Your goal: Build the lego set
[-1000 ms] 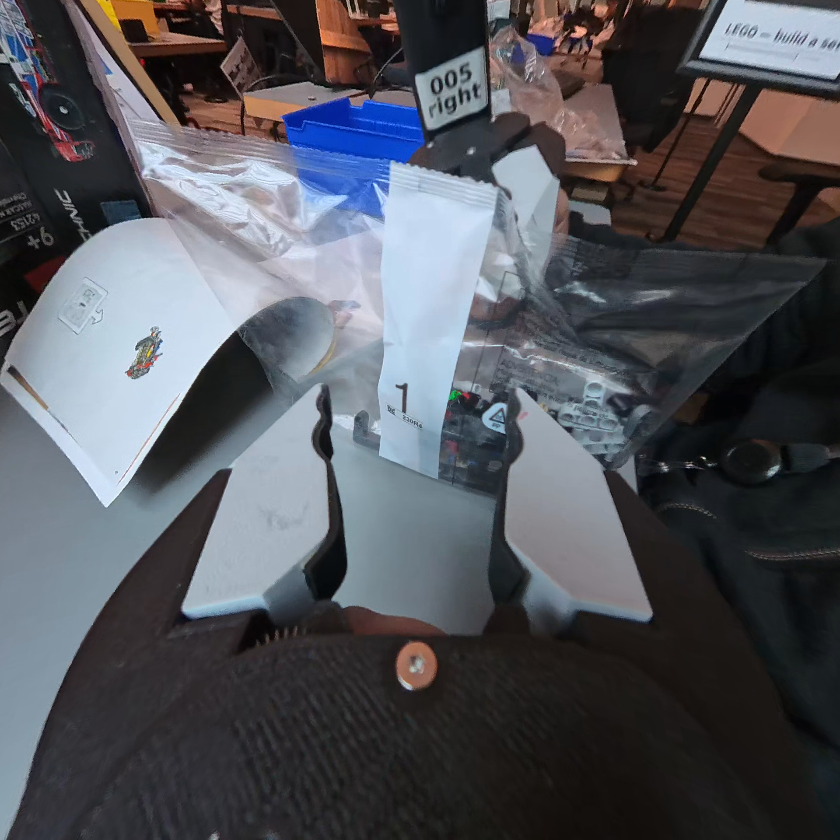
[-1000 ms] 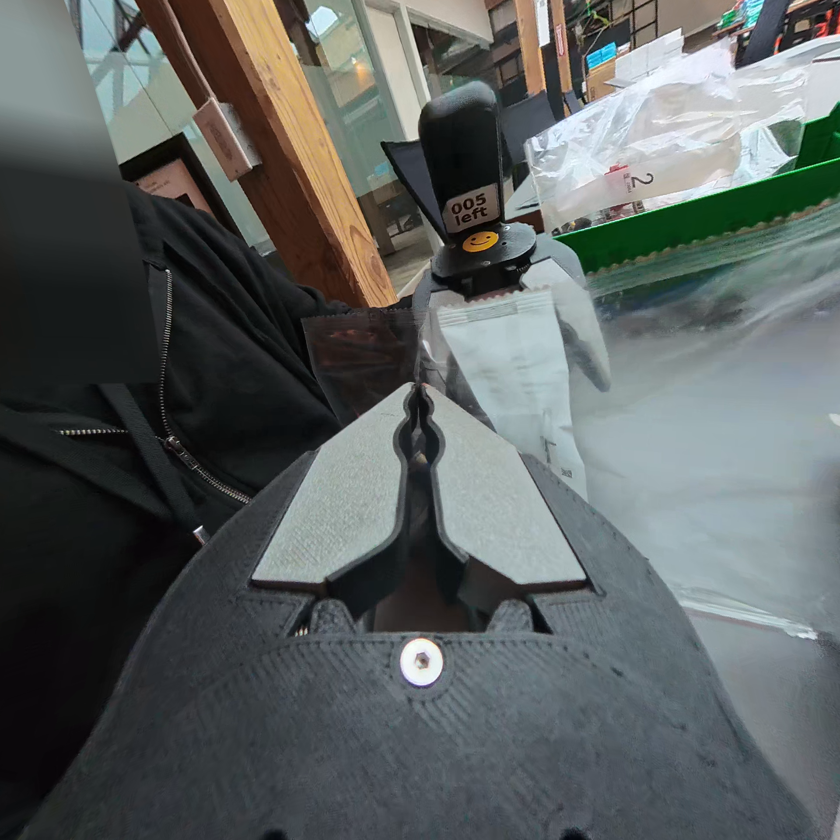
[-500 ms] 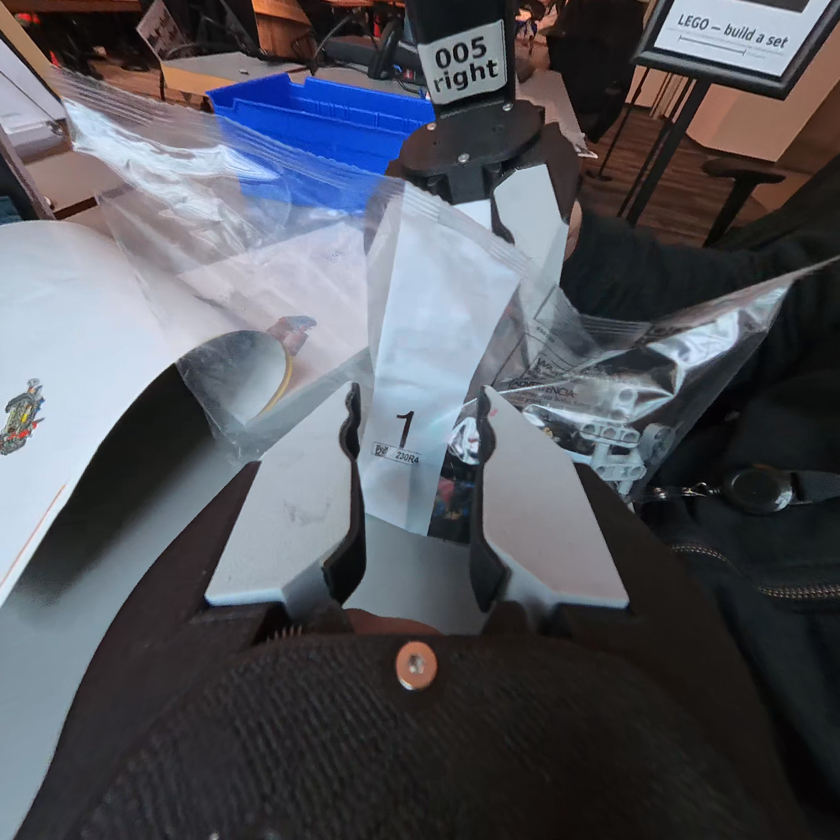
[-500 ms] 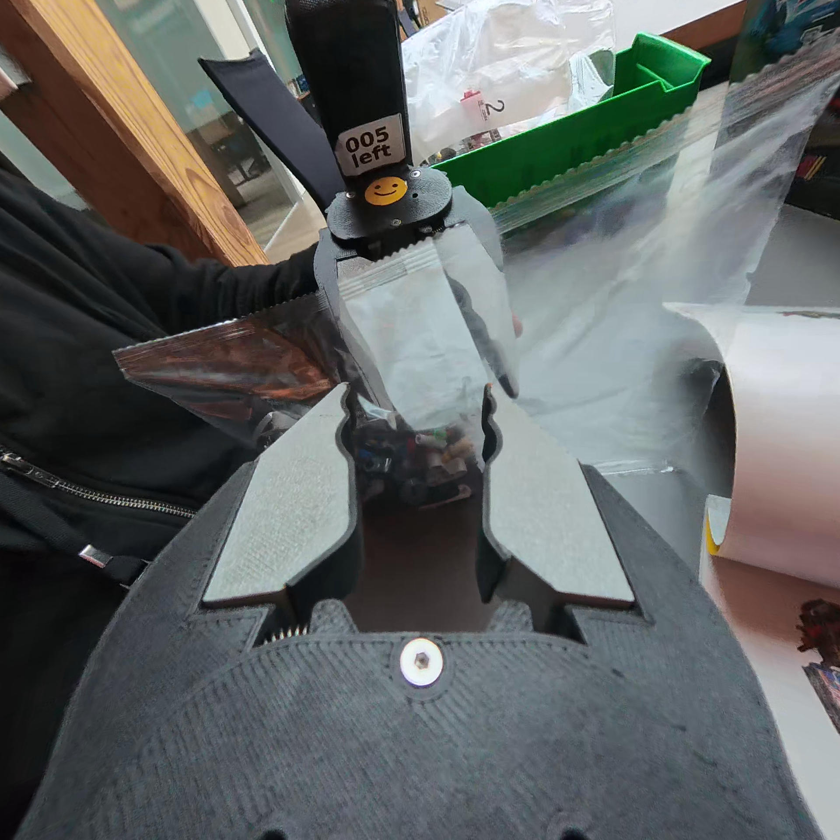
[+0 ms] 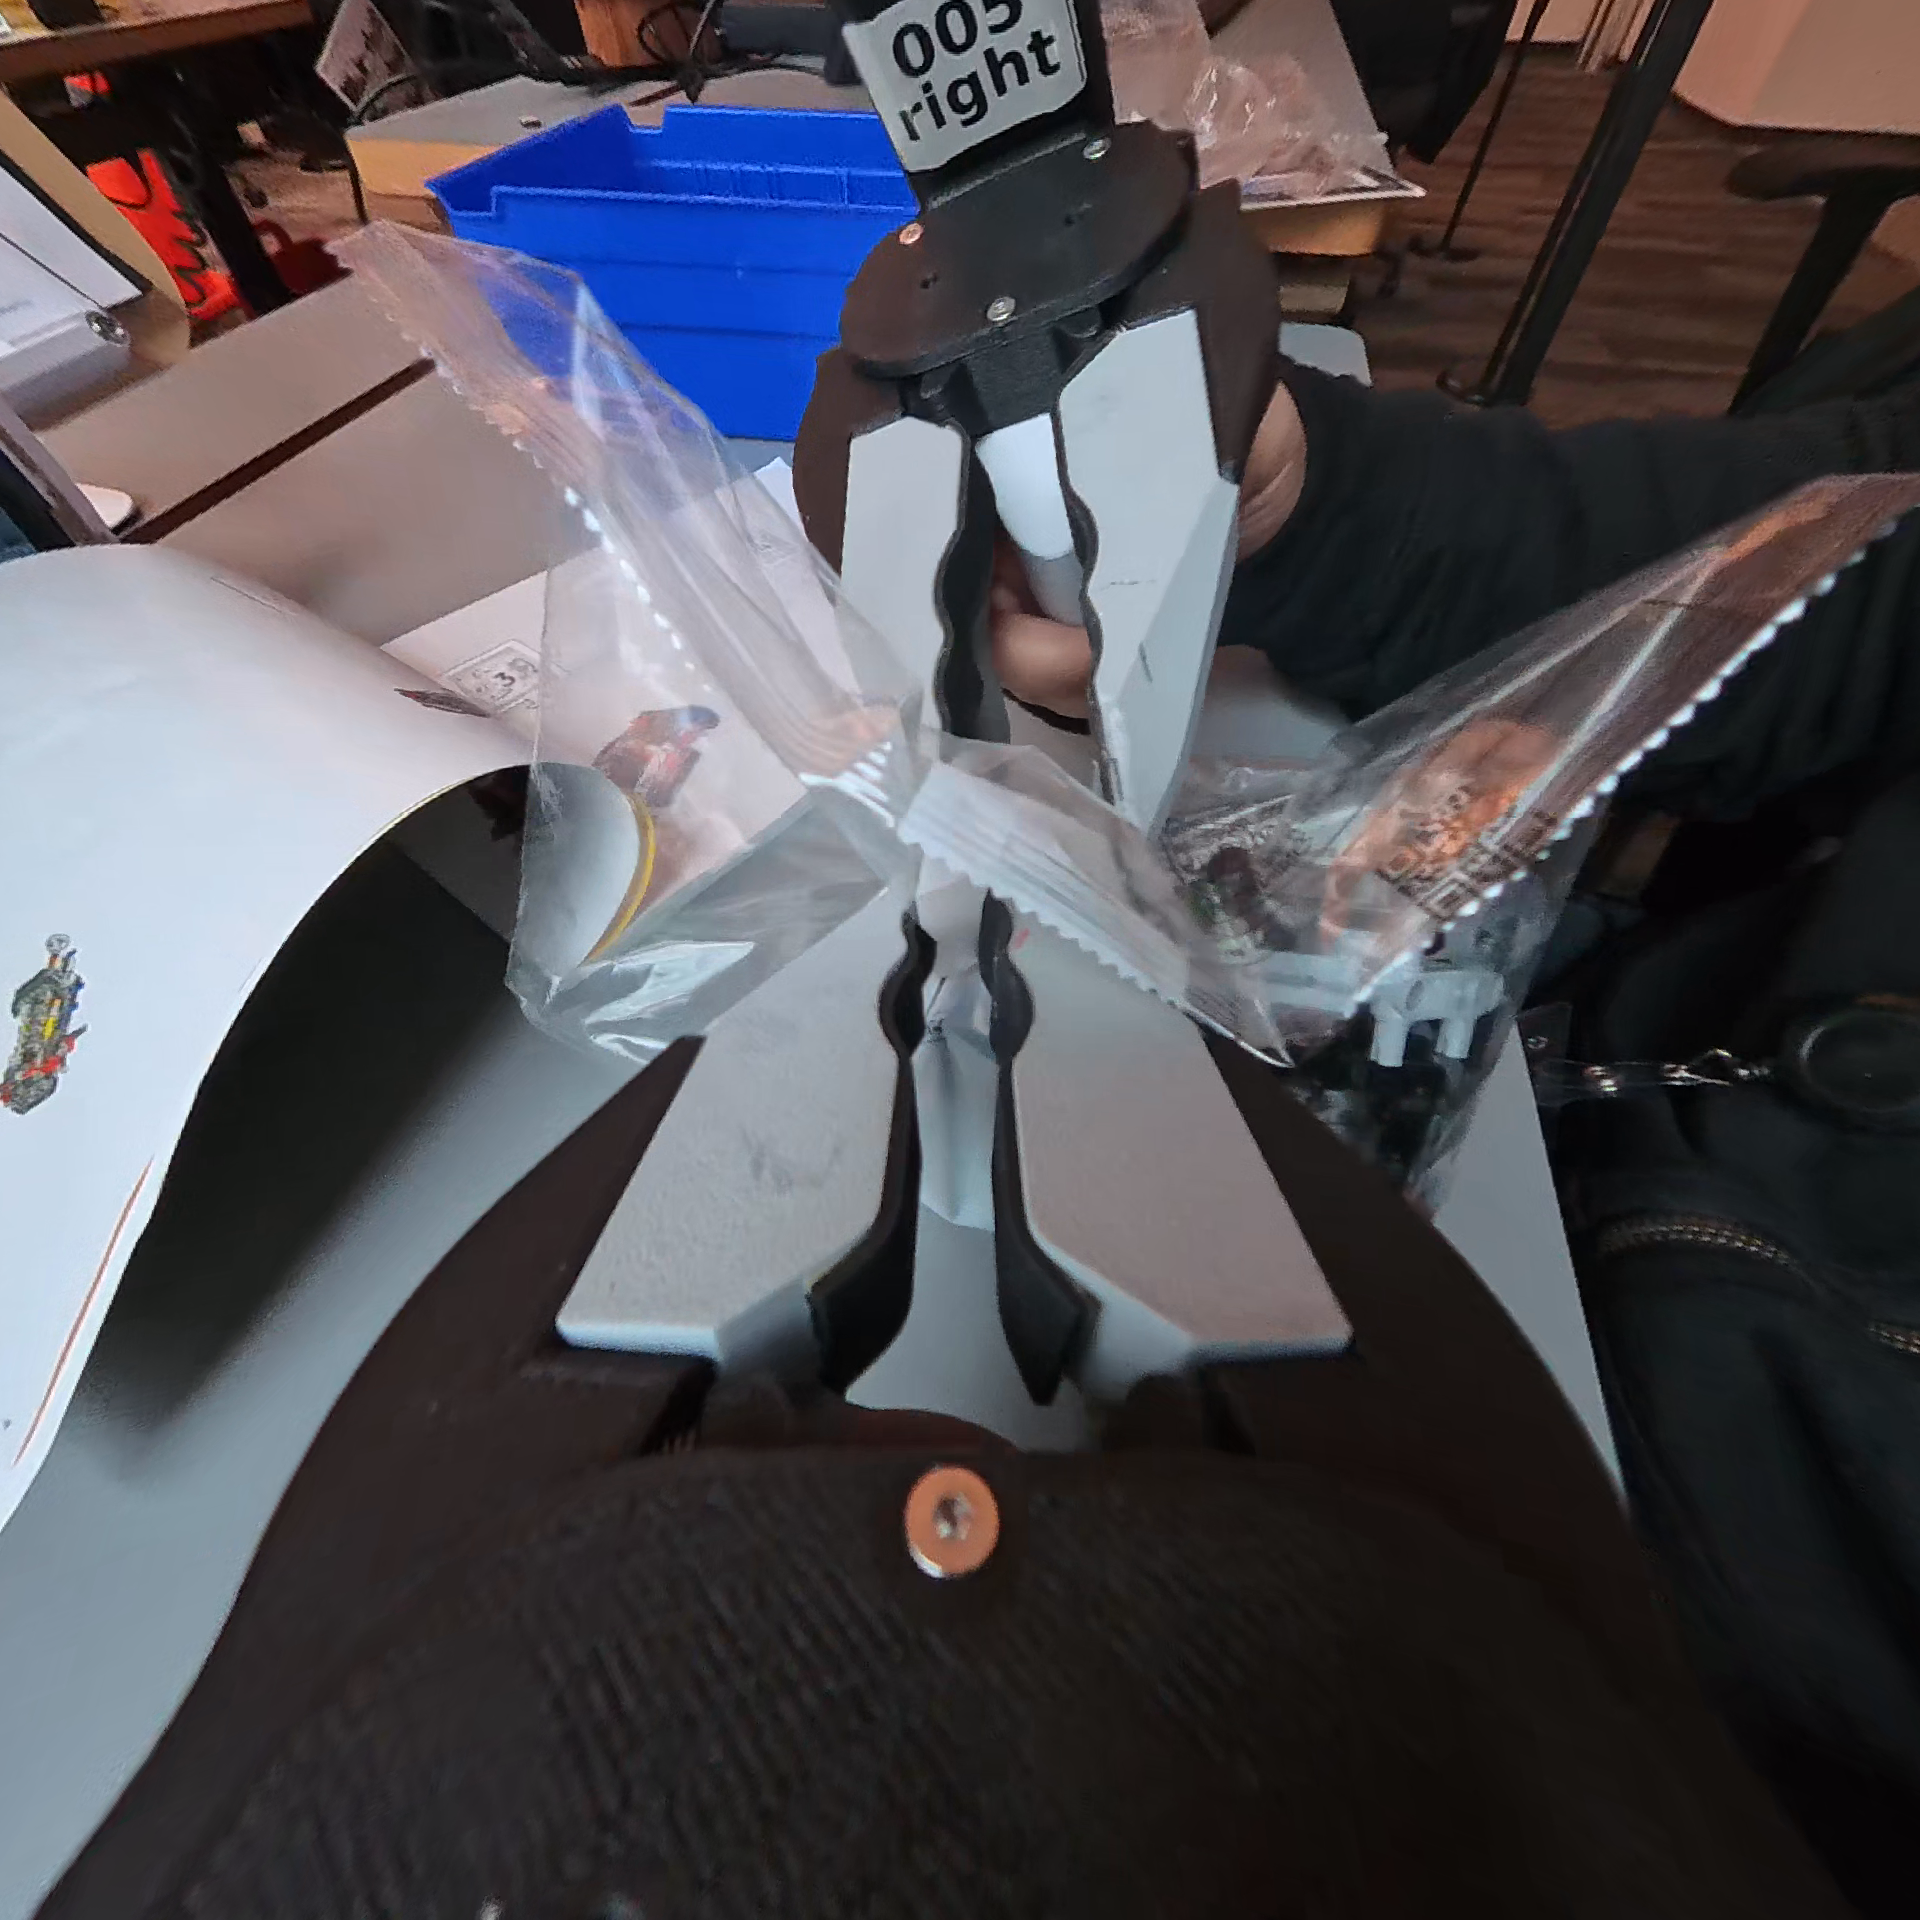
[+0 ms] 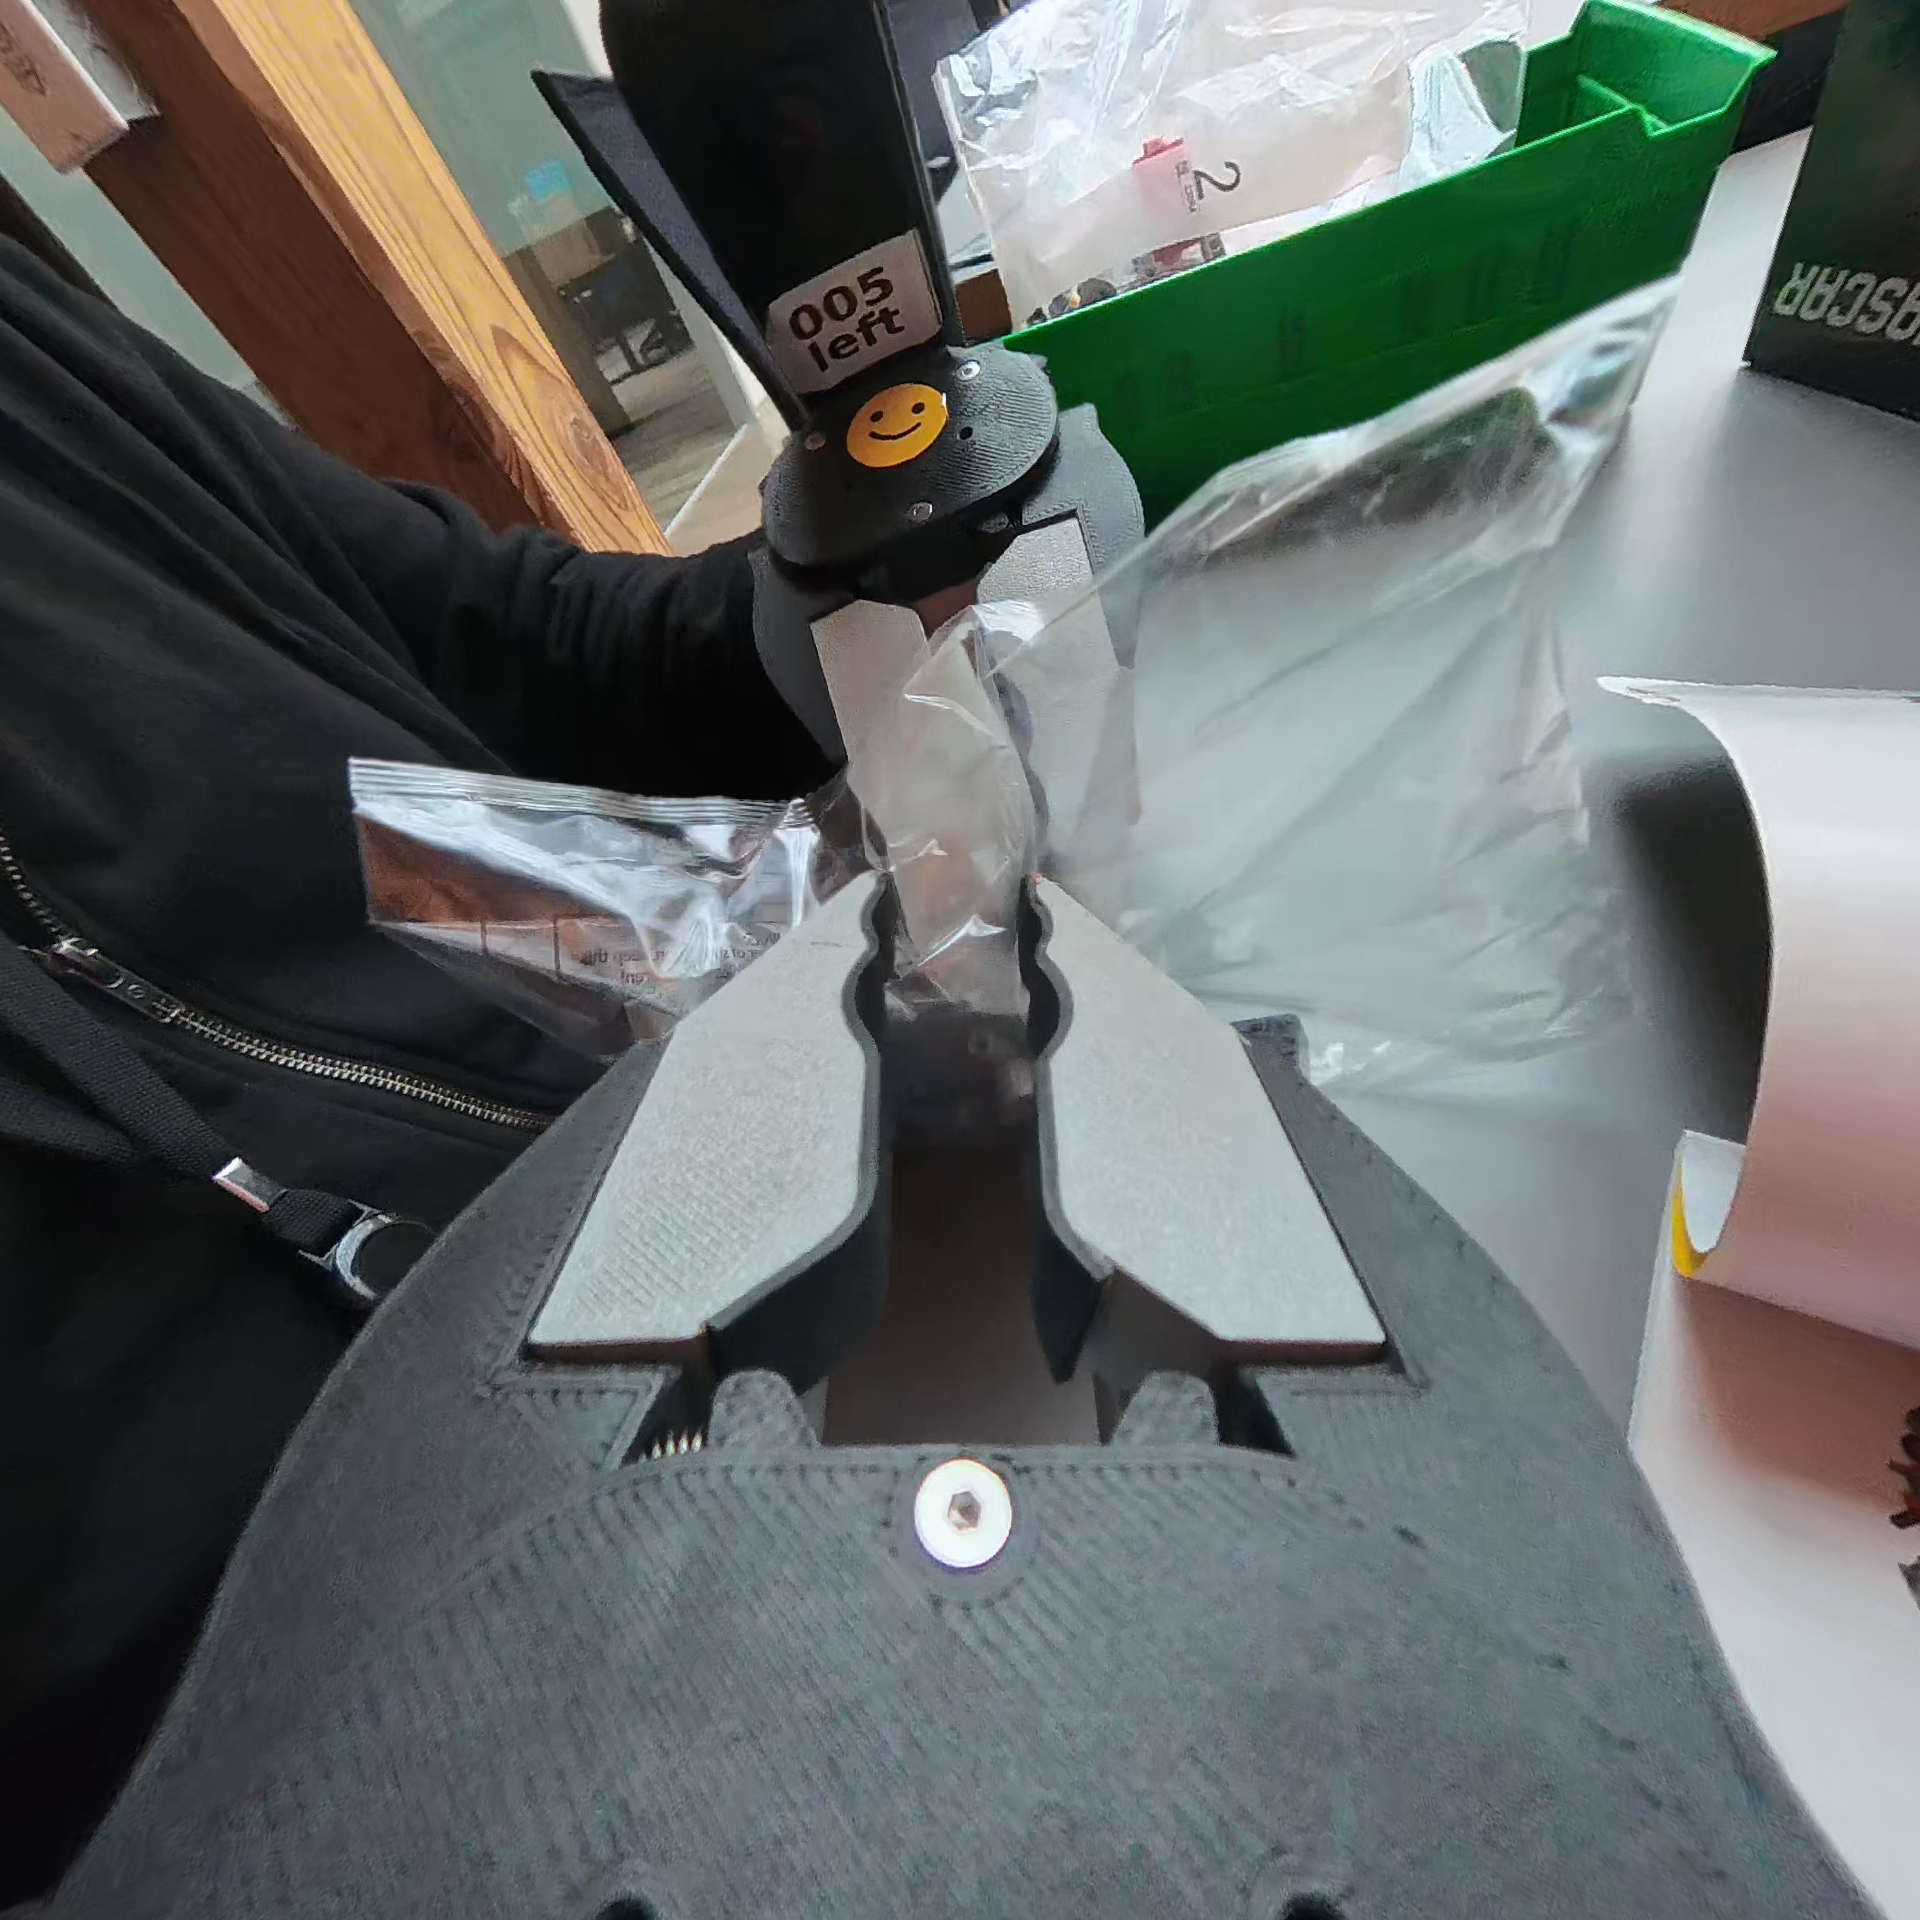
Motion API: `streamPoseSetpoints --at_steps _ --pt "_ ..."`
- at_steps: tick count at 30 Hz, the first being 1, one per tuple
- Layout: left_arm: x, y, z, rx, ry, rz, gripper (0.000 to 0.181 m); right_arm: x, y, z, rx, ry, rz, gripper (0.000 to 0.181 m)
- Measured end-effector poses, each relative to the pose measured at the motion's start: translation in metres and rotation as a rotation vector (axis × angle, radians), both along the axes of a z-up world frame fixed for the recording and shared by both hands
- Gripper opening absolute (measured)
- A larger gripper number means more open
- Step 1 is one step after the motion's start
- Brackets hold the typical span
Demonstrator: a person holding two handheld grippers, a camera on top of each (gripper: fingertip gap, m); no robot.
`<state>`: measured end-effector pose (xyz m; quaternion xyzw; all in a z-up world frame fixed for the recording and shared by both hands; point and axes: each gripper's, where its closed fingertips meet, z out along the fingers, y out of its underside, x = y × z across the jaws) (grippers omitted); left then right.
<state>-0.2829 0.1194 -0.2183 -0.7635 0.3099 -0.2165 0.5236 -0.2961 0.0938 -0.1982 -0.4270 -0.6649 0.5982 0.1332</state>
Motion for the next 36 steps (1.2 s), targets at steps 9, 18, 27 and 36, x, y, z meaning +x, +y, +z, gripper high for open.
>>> streamPoseSetpoints --at_steps 9,18,27,36 --pt "-0.009 -0.009 0.008 -0.019 0.025 0.021 0.005 0.012 0.028 0.025 -0.073 0.075 -0.077 0.000" --pt "-0.001 -0.011 0.016 -0.026 0.026 0.026 0.006 0.001 -0.005 0.015 0.035 -0.038 -0.048 0.015" --pt "-0.015 -0.016 0.030 0.002 -0.067 0.031 0.000 0.000 0.018 0.024 0.148 0.022 -0.174 0.000" --pt "-0.034 -0.028 0.047 0.009 -0.136 0.025 0.000 0.005 0.041 0.029 0.134 0.031 -0.245 0.000"
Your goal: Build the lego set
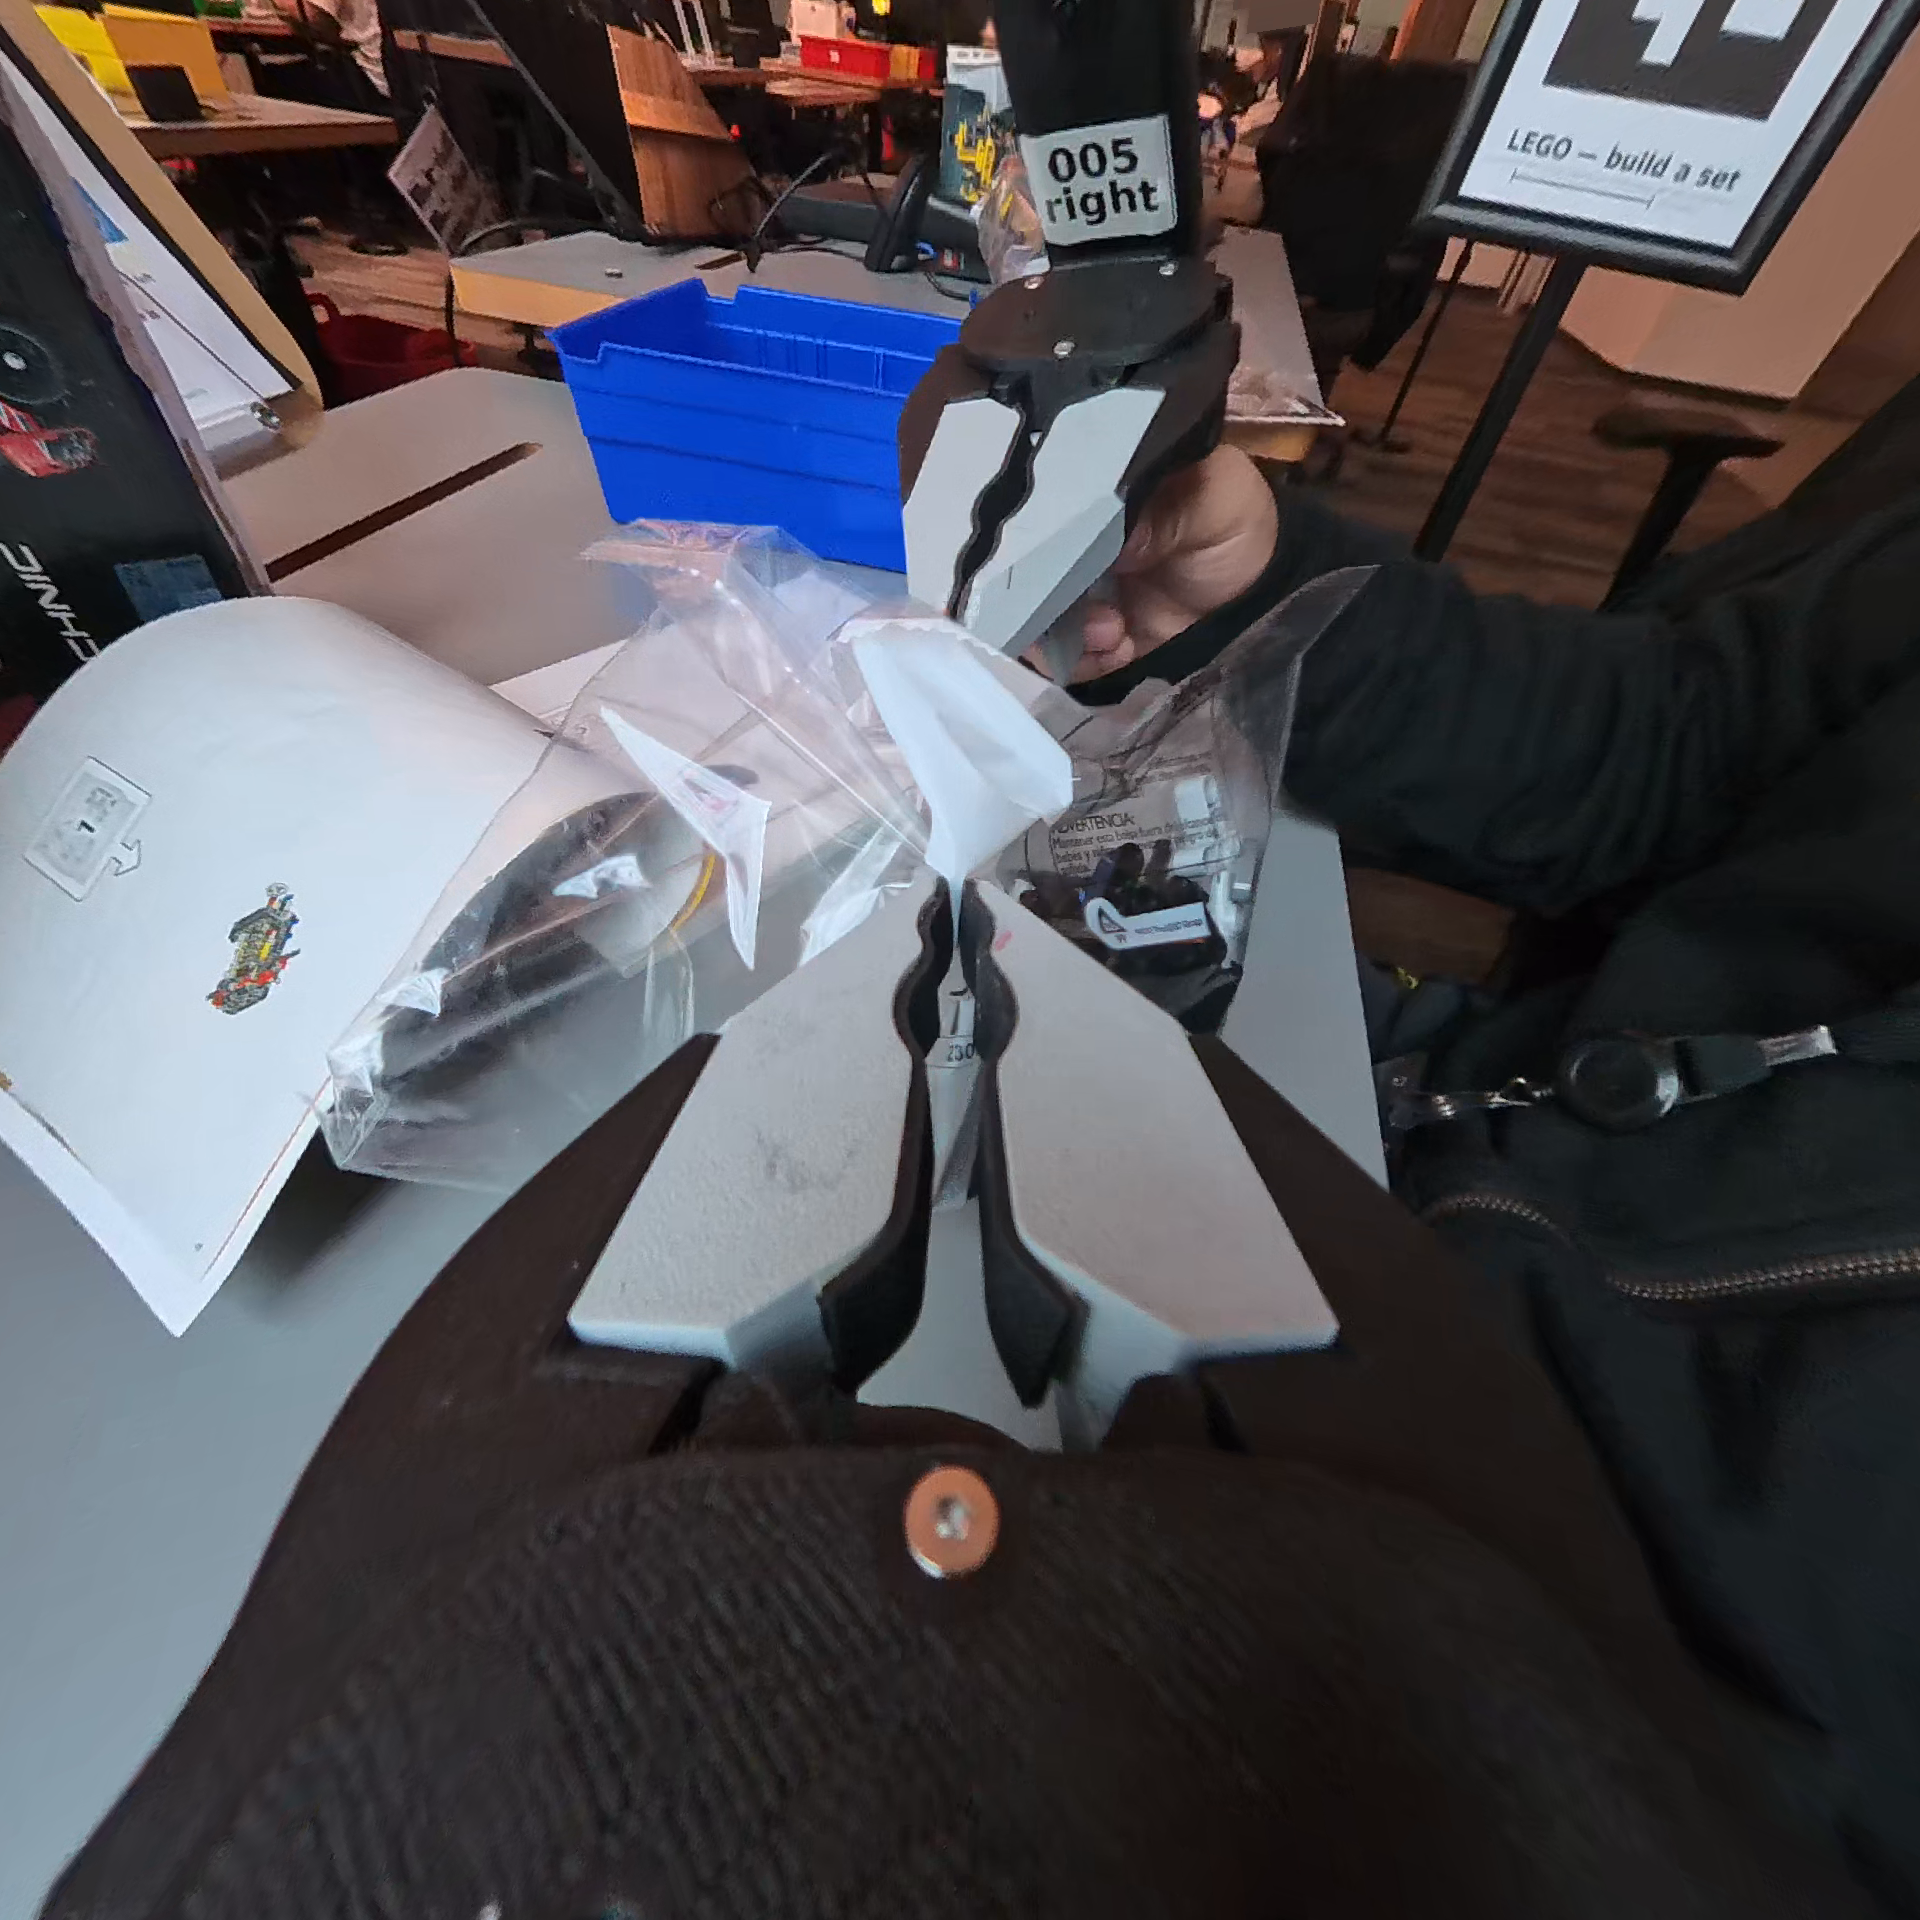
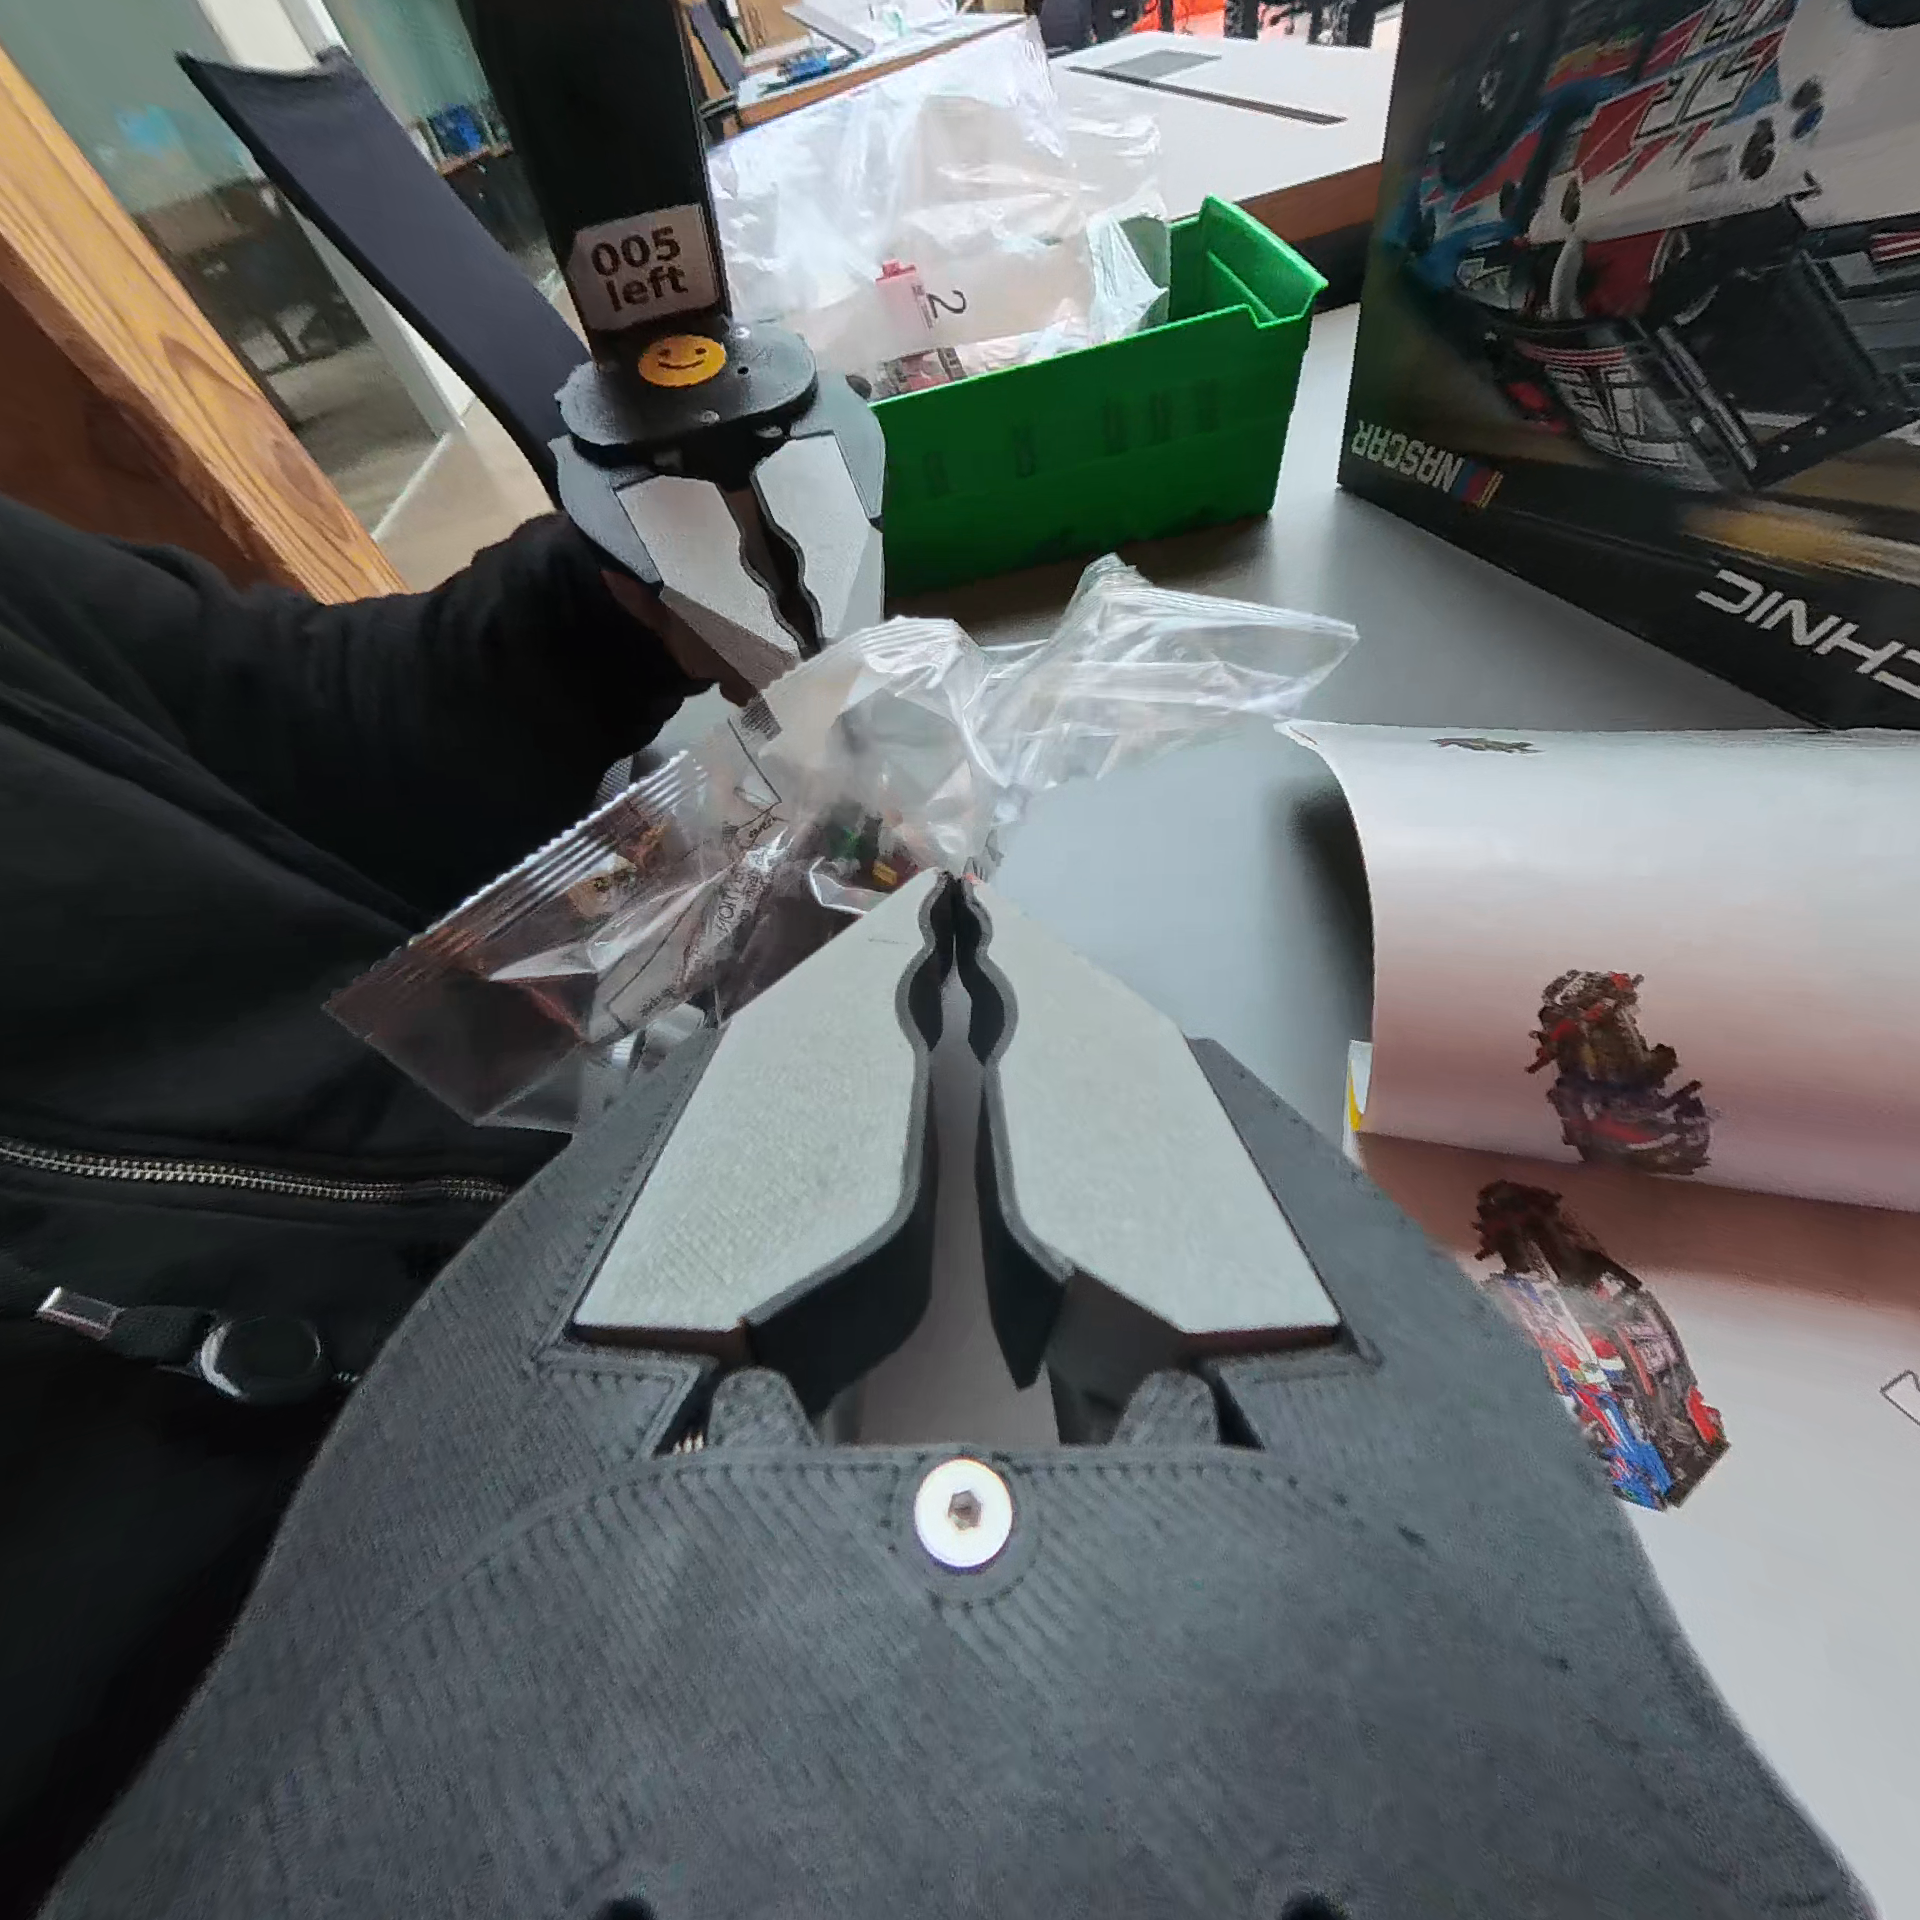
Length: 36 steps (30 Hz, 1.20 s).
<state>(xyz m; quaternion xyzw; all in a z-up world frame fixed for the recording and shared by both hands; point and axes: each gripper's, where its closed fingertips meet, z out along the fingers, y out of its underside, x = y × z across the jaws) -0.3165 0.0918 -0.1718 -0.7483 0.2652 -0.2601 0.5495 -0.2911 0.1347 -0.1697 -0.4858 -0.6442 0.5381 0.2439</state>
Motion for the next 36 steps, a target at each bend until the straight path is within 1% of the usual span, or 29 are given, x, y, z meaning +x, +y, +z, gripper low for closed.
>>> streamPoseSetpoints --at_steps 4,7,11,13,14,15,16,18,21,23,24,25,28,31,34,36 --pt "-0.007 -0.004 0.006 -0.005 -0.054 -0.008 0.000 0.005 0.000 0.001 -0.005 -0.010 0.016 0.000" --pt "-0.015 -0.008 0.011 -0.006 -0.104 -0.012 0.000 0.009 -0.005 0.008 0.010 0.006 0.030 0.000" --pt "-0.006 -0.010 0.009 -0.006 -0.062 -0.026 0.000 0.009 -0.025 0.014 -0.006 0.043 0.105 0.000" --pt "-0.002 -0.009 0.007 -0.003 -0.034 -0.023 0.000 0.007 -0.031 0.011 0.007 0.033 0.113 0.000" --pt "0.000 -0.009 0.007 -0.003 -0.032 -0.026 0.000 0.007 -0.033 0.009 0.021 0.019 0.121 0.008" --pt "0.002 -0.008 0.007 0.000 -0.042 -0.021 0.000 0.008 -0.034 0.010 0.028 0.021 0.125 0.021" --pt "0.005 -0.009 0.009 0.002 -0.060 -0.028 0.000 0.009 -0.035 0.014 0.024 0.039 0.128 0.027" --pt "0.011 -0.008 0.010 0.008 -0.076 -0.039 0.000 0.010 -0.041 0.018 -0.003 0.056 0.152 0.039" --pt "0.018 -0.007 0.008 0.004 -0.066 -0.047 0.000 0.005 -0.048 0.016 -0.040 0.055 0.175 0.048" --pt "0.021 -0.009 0.009 -0.004 -0.092 -0.059 0.000 0.005 -0.059 0.019 -0.093 0.086 0.232 0.047" --pt "0.021 -0.008 0.009 -0.002 -0.096 -0.054 0.000 0.004 -0.061 0.018 -0.111 0.095 0.242 0.040" --pt "0.020 -0.007 0.009 -0.003 -0.090 -0.043 0.000 0.001 -0.060 0.015 -0.117 0.088 0.237 0.024" --pt "0.022 -0.007 0.010 -0.004 -0.102 -0.045 0.000 -0.001 -0.063 0.013 -0.148 0.090 0.254 0.006" --pt "0.013 -0.006 0.012 0.014 -0.071 -0.019 0.000 0.000 -0.051 0.013 -0.109 0.074 0.206 0.000" --pt "-0.002 -0.009 0.022 0.022 -0.134 -0.021 0.000 0.002 -0.033 0.019 -0.052 0.076 0.119 0.000" --pt "-0.009 -0.007 0.020 0.019 -0.128 -0.002 0.000 0.001 -0.029 0.017 -0.009 0.054 0.089 0.000"
